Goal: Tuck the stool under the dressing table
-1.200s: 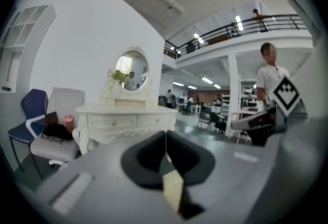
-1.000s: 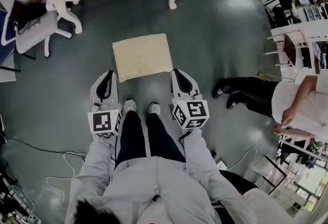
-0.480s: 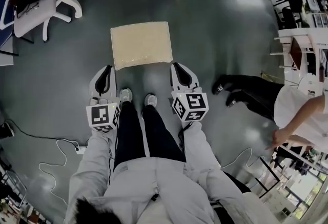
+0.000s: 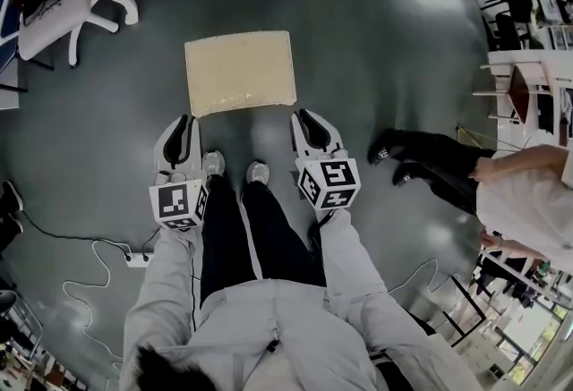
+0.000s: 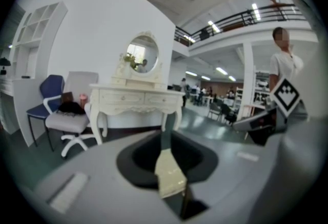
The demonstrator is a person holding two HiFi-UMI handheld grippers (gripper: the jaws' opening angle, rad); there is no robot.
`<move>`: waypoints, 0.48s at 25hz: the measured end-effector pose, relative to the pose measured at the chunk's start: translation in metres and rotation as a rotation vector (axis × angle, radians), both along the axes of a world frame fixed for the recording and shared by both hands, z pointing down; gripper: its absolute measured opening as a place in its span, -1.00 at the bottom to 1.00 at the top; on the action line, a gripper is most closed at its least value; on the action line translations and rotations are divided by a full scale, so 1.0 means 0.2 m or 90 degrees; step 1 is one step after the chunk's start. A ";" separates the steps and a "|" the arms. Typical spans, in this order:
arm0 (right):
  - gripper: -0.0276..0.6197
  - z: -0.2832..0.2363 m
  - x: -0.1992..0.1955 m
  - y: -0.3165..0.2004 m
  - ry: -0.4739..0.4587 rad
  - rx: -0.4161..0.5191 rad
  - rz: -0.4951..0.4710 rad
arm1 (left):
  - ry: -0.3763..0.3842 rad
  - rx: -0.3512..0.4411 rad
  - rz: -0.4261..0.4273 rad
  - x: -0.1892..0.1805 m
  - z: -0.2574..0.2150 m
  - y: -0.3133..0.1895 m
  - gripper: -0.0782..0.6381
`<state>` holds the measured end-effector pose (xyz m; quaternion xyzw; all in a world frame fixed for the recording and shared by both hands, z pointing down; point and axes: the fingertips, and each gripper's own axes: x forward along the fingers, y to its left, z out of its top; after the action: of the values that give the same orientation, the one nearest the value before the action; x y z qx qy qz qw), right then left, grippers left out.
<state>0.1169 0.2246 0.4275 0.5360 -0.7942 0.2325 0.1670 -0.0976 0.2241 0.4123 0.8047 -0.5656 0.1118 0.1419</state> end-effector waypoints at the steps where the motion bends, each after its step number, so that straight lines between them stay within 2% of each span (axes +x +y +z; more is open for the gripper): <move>1: -0.75 0.02 0.00 0.00 0.000 -0.004 -0.003 | -0.001 -0.002 -0.002 0.00 0.02 0.01 -0.60; 12: -0.58 0.36 0.03 -0.02 -0.010 -0.044 -0.033 | -0.021 -0.039 -0.025 0.00 0.35 0.03 -0.51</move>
<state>0.1220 0.2210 0.4996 0.5073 -0.8005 0.2598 0.1852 -0.0973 0.2299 0.4825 0.7867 -0.5798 0.1397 0.1593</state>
